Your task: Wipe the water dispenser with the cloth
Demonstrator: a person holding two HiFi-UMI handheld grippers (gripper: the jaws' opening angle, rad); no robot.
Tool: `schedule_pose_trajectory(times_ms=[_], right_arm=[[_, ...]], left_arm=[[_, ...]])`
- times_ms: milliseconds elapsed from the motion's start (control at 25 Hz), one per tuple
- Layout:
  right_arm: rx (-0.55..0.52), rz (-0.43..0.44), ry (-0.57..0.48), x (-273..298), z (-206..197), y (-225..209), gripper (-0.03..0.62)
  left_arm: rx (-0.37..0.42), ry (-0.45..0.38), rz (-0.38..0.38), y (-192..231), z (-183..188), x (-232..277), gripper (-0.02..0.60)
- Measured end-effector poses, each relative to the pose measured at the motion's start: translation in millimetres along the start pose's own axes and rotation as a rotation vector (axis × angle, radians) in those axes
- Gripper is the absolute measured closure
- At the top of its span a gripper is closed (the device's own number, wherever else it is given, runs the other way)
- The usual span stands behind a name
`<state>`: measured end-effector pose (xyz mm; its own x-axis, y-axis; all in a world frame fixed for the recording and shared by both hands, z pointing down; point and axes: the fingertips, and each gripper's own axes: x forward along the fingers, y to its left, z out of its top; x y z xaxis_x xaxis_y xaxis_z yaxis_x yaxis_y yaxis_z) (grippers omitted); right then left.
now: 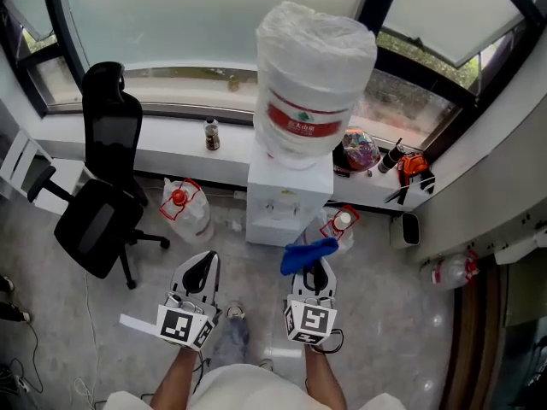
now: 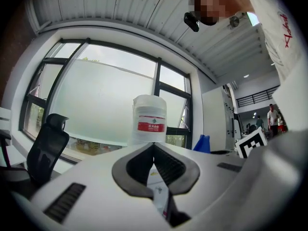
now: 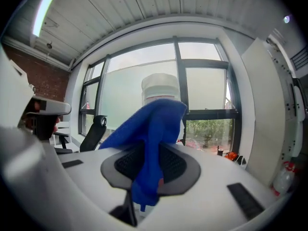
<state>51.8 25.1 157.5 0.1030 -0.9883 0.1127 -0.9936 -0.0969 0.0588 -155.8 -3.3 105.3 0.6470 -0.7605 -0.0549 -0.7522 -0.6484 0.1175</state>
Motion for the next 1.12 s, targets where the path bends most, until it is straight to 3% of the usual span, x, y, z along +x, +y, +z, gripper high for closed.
schedule_pose_trajectory(times_ms=[280,520,880,1120], right_arm=[[0.002,-0.039,-0.024,-117.4,0.8,-34.8,0.499],[0.020,-0.062,-0.029,-206.9,-6.1,-47.3,0.499],[0.004,-0.075,-0.037,-307.9,-14.7,-40.0,0.500],[0.002,-0.079,-0.043,-330.8,-10.6,-34.5,0.500]], left_arm=[[0.007,0.019,-0.064,-88.5,-2.7,-54.5,0.571],[0.020,0.019,-0.084,-140.7,-1.2,-112.7,0.571],[0.038,0.050,-0.127,-190.8,-15.0,-180.9,0.571],[0.038,0.064,-0.132,-199.6,-17.9,-198.6,0.571]])
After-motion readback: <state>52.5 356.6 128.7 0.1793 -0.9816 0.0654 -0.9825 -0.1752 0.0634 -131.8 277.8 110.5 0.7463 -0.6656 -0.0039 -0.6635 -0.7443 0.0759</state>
